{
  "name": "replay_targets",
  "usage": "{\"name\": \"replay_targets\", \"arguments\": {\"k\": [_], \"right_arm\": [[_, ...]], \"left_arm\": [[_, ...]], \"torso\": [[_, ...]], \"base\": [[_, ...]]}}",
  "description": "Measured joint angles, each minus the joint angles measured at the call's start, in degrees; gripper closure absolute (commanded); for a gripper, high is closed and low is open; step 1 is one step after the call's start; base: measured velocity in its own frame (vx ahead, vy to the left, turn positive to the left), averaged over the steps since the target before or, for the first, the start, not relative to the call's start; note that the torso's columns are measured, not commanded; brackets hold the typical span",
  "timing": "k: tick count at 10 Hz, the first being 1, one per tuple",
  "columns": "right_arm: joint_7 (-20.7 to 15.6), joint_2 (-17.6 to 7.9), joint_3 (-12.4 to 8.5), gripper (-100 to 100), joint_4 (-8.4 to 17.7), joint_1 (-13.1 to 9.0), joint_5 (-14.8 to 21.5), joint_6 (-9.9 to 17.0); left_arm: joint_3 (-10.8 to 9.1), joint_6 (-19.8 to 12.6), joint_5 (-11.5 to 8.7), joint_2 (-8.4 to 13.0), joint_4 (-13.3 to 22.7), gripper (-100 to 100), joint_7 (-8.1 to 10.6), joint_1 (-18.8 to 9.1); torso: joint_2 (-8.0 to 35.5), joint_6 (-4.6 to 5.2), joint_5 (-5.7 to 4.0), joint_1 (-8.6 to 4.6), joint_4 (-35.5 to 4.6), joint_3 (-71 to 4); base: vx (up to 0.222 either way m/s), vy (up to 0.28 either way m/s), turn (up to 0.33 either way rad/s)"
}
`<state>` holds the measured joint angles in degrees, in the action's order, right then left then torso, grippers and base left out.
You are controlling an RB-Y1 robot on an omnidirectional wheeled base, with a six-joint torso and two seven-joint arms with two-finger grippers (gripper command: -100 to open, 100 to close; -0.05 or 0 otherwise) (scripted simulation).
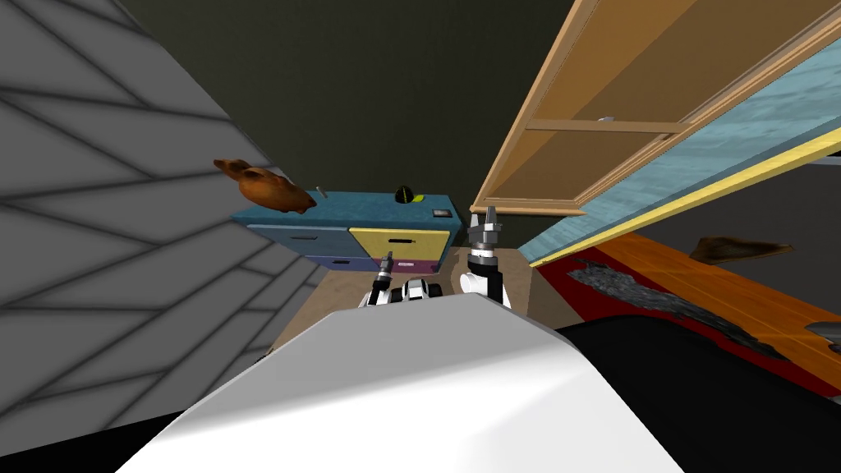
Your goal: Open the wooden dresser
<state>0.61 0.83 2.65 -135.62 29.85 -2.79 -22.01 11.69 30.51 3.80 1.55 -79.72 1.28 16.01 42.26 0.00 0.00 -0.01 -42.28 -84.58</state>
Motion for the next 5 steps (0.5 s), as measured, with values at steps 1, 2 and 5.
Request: {"name": "replay_targets", "arguments": {"k": [1, 2, 5], "right_arm": [[0.0, 0.0, 0.0, 0, 0.0, 0.0, 0.0, 0.0], [0.0, 0.0, 0.0, 0, 0.0, 0.0, 0.0, 0.0], [0.0, 0.0, 0.0, 0, 0.0, 0.0, 0.0, 0.0]], "left_arm": [[0.02, 0.0, 0.0, 0.0, -0.1, -100, 0.01, 0.1], [0.03, -0.2, 0.0, 1.4, -0.3, -100, 0.01, 0.1], [-0.04, -0.3, -0.1, 5.0, -0.1, -100, 0.05, -0.2]], "torso": [[-0.3, 0.0, -0.01, -0.04, 0.1, -0.2], [-0.4, -0.01, -0.01, -0.02, 0.1, -0.3], [0.0, 0.0, 0.01, 0.02, 0.0, 0.0]], "base": [[-0.013, 0.002, -0.005], [0.011, 0.001, 0.0], [0.068, 0.011, -0.007]]}}
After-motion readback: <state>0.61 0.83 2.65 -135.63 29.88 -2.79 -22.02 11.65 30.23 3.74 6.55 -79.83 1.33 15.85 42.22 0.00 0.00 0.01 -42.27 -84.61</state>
